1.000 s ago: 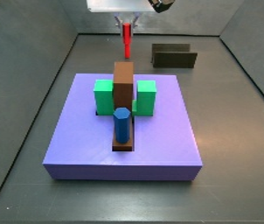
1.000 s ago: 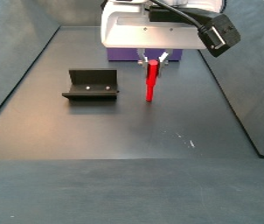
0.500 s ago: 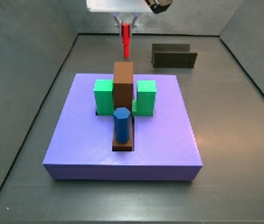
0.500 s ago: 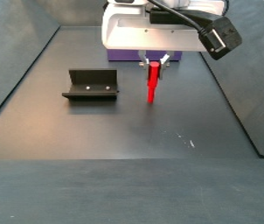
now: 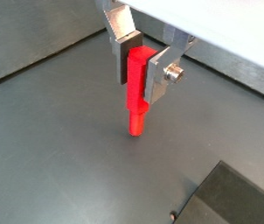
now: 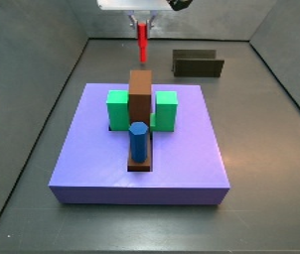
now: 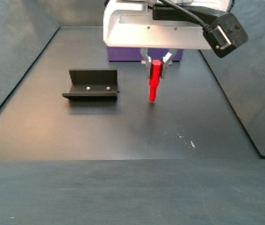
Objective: Pick up the red object. Move up. Move to above the board. Insert the red object.
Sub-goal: Pick up the red object, then move up, then move to above the board.
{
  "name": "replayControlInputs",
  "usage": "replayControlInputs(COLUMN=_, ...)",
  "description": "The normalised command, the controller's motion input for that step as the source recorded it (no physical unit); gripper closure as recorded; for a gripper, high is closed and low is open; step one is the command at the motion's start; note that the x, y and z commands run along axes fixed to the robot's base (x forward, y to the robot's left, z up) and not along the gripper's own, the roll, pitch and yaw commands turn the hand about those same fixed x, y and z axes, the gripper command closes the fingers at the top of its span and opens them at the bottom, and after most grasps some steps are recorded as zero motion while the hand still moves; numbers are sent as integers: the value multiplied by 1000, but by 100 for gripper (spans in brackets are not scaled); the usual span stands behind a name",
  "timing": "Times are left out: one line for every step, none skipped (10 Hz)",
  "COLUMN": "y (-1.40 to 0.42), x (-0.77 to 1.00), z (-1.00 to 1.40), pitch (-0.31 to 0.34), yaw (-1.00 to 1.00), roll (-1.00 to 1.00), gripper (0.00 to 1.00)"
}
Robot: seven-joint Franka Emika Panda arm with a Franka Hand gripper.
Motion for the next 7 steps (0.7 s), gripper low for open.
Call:
replayControlInputs(y=0, x=0, z=0, pitch=0, yaw=0, roll=0, gripper=100)
replayControlInputs(y=0, x=0, z=833, pitch=0, yaw=0, roll=0, gripper=100)
replayControlInputs(y=8, x=-61, z=836, pitch=15, yaw=-49, roll=-4, gripper=100)
replayControlInputs(y=9, x=-86, z=696, pitch=29, yaw=-52, roll=3, gripper=100)
replayControlInputs(y=8, x=-36, z=278, pitch=3, yaw=-26, roll=30, gripper=100)
replayControlInputs(y=0, x=0, z=1400, pitch=0, yaw=0, roll=0, gripper=100)
replayControlInputs(y=-3, x=-24, z=1400, pitch=35, yaw=2, roll=-6, gripper=100)
